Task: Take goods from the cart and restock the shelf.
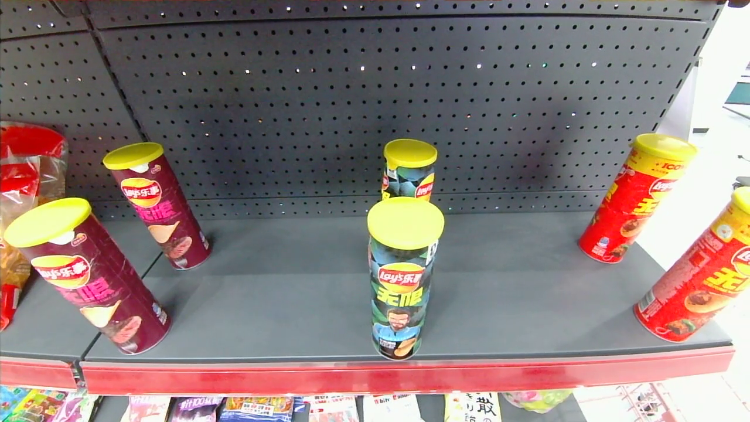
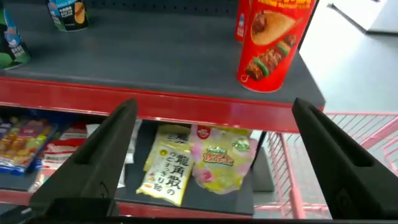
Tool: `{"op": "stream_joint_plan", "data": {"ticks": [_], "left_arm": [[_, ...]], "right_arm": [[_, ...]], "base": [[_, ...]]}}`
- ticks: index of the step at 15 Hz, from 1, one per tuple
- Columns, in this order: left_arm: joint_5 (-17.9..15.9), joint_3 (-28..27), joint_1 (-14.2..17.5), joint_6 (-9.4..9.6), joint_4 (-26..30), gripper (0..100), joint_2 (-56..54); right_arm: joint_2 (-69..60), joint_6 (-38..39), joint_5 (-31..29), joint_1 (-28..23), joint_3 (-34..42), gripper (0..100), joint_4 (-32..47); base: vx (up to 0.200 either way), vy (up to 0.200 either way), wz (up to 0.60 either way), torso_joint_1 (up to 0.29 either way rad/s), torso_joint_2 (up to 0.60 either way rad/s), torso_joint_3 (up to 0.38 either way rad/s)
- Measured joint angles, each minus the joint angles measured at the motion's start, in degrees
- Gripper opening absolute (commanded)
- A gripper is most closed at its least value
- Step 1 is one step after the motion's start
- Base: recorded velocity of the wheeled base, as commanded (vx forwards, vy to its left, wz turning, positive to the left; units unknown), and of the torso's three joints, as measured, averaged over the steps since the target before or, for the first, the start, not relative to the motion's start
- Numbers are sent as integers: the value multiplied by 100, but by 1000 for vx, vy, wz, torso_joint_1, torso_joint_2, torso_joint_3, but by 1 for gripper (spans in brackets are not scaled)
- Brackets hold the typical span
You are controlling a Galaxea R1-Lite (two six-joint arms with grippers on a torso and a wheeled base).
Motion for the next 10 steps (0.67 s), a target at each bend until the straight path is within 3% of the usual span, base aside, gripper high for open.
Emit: {"op": "stream_joint_plan", "data": {"ticks": [10], "left_arm": [[-24,0,0,-1,0,100,0]], "right_arm": [[-72,229,-329,13,20,100,232]], "base": [[0,0,0,0,0,0]]}}
